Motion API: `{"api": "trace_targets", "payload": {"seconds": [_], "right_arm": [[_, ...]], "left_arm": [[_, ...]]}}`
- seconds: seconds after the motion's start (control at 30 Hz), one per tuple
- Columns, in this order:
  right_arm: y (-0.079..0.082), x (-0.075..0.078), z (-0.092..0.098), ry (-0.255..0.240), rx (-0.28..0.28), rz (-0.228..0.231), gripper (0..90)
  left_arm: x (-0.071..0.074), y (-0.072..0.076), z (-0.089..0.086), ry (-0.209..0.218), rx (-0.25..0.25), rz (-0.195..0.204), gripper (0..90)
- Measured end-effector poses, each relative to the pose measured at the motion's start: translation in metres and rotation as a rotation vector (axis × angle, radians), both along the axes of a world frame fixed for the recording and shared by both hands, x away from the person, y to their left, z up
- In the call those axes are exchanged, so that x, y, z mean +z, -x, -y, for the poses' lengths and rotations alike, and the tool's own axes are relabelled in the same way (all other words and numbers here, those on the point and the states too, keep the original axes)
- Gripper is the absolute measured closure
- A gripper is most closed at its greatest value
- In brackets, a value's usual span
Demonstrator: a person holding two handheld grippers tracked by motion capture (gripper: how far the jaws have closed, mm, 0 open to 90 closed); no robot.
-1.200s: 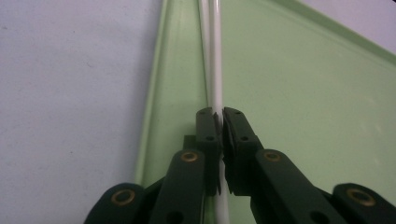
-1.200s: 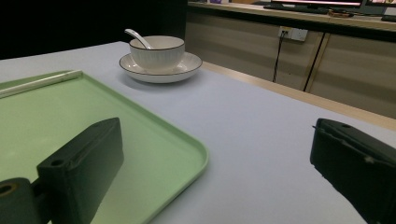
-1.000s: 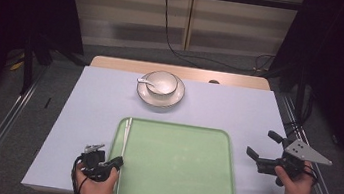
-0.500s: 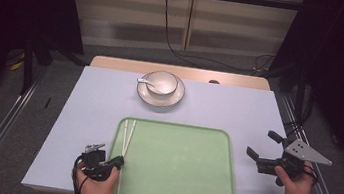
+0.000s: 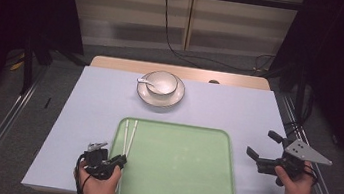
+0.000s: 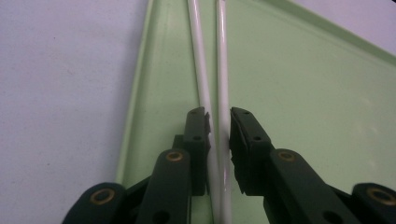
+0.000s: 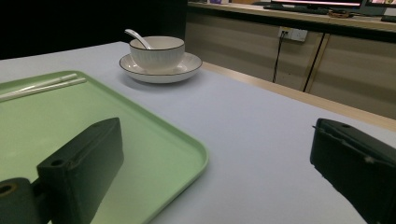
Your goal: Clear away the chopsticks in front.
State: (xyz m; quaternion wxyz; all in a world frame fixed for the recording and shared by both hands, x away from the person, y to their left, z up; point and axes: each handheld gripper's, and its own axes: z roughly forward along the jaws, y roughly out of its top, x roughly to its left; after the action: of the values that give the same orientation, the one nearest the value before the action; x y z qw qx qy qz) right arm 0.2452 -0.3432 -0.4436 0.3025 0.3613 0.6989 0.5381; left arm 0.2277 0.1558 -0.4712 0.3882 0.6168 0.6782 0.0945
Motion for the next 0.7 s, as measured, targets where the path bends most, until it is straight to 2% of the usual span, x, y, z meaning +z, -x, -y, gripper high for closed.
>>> {"api": "trace_targets", "payload": {"seconds": [0.07,0.37,0.43,0.5,0.53,0.6,0.7], "right_arm": [[-0.0001,0.0000,-0.0002,0.001,0.002,0.002,1.9],[0.0000,0.0000,0.0002,0.004,-0.002,0.003,2.0],[0.0002,0.0001,0.0002,0.002,-0.001,0.003,1.9],[0.0003,0.0002,0.0003,0.002,0.001,0.000,1.9],[0.0002,0.0002,0.0004,0.002,0.001,0.002,2.0],[0.0001,0.0002,0.0005,0.002,0.002,0.004,2.0],[-0.0001,0.0002,0.0005,0.003,0.000,0.007,2.1]], "left_arm": [[0.0005,-0.0008,0.0005,-0.012,-0.004,0.000,76.0],[0.0004,-0.0022,0.0007,-0.017,-0.014,0.005,74.6],[0.0005,-0.0027,0.0017,0.000,-0.006,0.004,73.7],[0.0015,-0.0027,0.0017,-0.021,0.004,-0.001,72.8],[0.0011,-0.0039,0.0009,-0.019,-0.010,0.008,71.4],[0.0022,-0.0049,0.0008,-0.007,0.000,0.011,70.8],[0.0046,-0.0070,-0.0001,0.015,-0.010,0.024,68.6]]}}
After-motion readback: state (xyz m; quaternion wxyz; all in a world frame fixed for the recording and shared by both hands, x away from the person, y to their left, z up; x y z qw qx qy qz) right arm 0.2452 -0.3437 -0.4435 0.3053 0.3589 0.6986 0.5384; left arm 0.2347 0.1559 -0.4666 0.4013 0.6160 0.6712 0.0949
